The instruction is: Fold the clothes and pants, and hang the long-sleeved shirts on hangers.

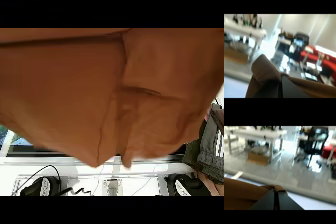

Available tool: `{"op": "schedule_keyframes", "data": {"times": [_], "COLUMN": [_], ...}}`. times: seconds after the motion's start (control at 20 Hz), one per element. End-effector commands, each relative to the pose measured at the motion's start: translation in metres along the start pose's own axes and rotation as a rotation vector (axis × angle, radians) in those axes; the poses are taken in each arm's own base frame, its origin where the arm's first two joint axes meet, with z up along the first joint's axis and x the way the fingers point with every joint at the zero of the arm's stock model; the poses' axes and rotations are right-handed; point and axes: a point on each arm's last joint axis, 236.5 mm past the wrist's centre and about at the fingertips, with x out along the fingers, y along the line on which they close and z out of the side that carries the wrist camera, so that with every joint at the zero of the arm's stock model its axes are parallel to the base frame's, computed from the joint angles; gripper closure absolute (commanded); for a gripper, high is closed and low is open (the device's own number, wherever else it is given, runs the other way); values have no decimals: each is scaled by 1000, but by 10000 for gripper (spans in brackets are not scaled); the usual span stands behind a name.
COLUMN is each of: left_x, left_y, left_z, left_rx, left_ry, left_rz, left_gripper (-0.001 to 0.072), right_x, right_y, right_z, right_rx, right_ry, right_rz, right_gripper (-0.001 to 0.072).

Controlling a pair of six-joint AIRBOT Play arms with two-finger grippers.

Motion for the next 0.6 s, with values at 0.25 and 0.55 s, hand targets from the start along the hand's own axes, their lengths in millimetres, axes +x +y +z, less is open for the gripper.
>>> {"op": "schedule_keyframes", "data": {"times": [0.25, 0.55], "left_x": [143, 172], "left_y": [28, 77], "left_z": [-368, -457], "left_rx": [-83, -324], "left_ry": [846, 912], "left_rz": [-137, 43], "left_gripper": [691, 690], "right_x": [193, 232], "right_y": [-17, -26], "right_z": [-338, -449], "right_rx": [331, 462], "right_ry": [816, 927], "right_rz": [123, 48], "right_gripper": [703, 703]}}
